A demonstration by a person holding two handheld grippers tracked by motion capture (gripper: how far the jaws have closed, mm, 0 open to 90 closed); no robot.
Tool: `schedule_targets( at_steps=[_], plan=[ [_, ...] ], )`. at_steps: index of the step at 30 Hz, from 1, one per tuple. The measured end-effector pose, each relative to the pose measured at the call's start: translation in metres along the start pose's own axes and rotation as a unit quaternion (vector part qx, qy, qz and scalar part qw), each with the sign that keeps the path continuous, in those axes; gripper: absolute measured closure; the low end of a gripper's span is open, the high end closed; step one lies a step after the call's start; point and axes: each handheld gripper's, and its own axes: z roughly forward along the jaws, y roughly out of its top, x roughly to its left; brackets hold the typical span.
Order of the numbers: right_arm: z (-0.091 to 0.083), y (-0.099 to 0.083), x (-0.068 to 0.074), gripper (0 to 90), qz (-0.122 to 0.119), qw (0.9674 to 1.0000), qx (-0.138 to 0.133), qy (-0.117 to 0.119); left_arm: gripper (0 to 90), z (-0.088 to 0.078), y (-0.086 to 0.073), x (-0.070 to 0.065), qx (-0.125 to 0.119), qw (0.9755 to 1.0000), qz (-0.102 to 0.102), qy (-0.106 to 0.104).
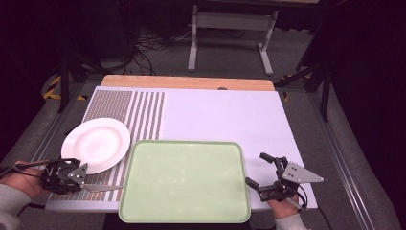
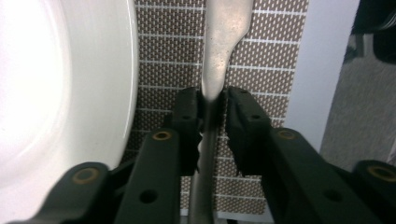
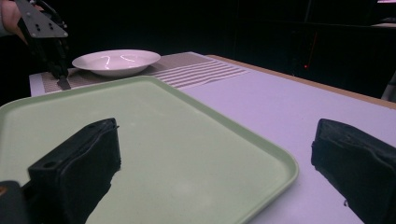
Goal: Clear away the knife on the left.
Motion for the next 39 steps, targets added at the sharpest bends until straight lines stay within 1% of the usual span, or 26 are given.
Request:
schedule_targets(
  at_steps=[1,2,3,4,6,7,10,11,16,17,18,25,26,31,32,33,34,35,36,37,38,39],
  plan=[
    [-0.0008,-0.0001,0.0002,1.8,0.001,1.0,0.0,0.0,76.4,-0.0001,0.0007,0.0008,0.002,1.0,0.006,-0.001],
    [-0.0017,-0.0004,0.0003,1.8,0.003,1.0,-0.002,0.001,77.5,-0.0001,0.0007,0.0008,0.002,1.0,0.006,-0.001],
    [-0.0027,-0.0004,0.0006,1.8,0.005,1.0,-0.002,0.003,78.2,0.0004,0.0014,0.0005,0.004,0.9998,0.02,0.0],
    [-0.0033,-0.0004,0.0011,1.9,0.005,1.0,-0.005,0.004,78.8,0.0005,0.0018,0.0006,0.005,0.9996,0.027,0.0],
    [-0.0038,-0.0001,0.0017,1.9,0.004,1.0,-0.004,0.003,79.5,0.0005,0.0028,0.0002,0.008,0.9996,0.029,0.001],
    [-0.0044,0.0001,0.0023,1.9,0.002,1.0,-0.005,0.003,79.5,0.001,0.0036,0.0005,0.009,0.9992,0.038,-0.001],
    [-0.0055,0.0008,0.0034,1.9,0.002,1.0,-0.006,0.003,79.9,0.0016,0.0039,-0.0004,0.007,0.9993,0.037,0.002],
    [-0.0056,0.001,0.0037,1.9,0.002,1.0,-0.006,0.004,80.0,0.0014,0.0043,-0.0014,0.011,0.9993,0.036,0.004],
    [-0.0053,0.001,0.0039,2.0,0.002,1.0,-0.006,0.005,80.2,0.0014,0.0055,-0.0006,0.015,0.9992,0.038,0.002],
    [-0.0053,0.001,0.0039,2.0,0.001,1.0,-0.005,0.005,80.2,0.0016,0.0055,-0.0015,0.014,0.9994,0.032,0.001],
    [-0.0054,0.0009,0.0039,2.0,0.001,1.0,-0.005,0.005,80.2,0.0017,0.0058,-0.0017,0.015,0.9995,0.03,0.0],
    [-0.0047,-0.0003,0.0028,2.0,0.004,1.0,-0.005,0.006,80.3,0.0013,0.0058,-0.0022,0.016,0.9994,0.03,0.003],
    [-0.0045,-0.0003,0.0028,2.0,0.004,1.0,-0.005,0.006,80.3,0.0016,0.0056,-0.0023,0.013,0.9994,0.03,0.004],
    [-0.0042,-0.0005,0.0023,2.0,0.007,0.9999,-0.006,0.006,80.3,0.0011,0.0061,-0.002,0.017,0.9995,0.028,0.0],
    [-0.004,-0.0004,0.0023,2.0,0.007,0.9999,-0.006,0.006,80.3,0.0009,0.0062,-0.0017,0.017,0.9994,0.032,0.002],
    [-0.0038,-0.0002,0.0023,2.0,0.006,1.0,-0.006,0.005,80.3,0.0004,0.0063,-0.0023,0.021,0.9993,0.03,0.003],
    [-0.0035,-0.0001,0.0025,1.9,0.006,0.9999,-0.006,0.005,80.3,0.0004,0.0064,-0.0016,0.019,0.9991,0.038,0.003],
    [-0.0034,0.0001,0.0025,1.9,0.005,0.9999,-0.007,0.006,80.4,-0.0001,0.0064,-0.0022,0.023,0.9991,0.036,0.003],
    [-0.0033,0.0001,0.0025,1.9,0.005,0.9999,-0.007,0.006,80.4,-0.0011,0.0059,-0.0036,0.026,0.9993,0.029,0.001],
    [-0.0033,0.0001,0.0025,1.9,0.005,1.0,-0.007,0.006,80.4,-0.0014,0.005,-0.003,0.019,0.9993,0.031,0.003],
    [-0.0032,0.0,0.0022,1.9,0.006,0.9999,-0.007,0.006,80.4,-0.0034,0.0045,-0.0041,0.024,0.9994,0.026,0.003],
    [-0.0029,-0.0002,0.002,1.9,0.008,0.9999,-0.007,0.007,80.4,-0.0041,0.0033,-0.005,0.017,0.9995,0.026,0.009]
  ],
)
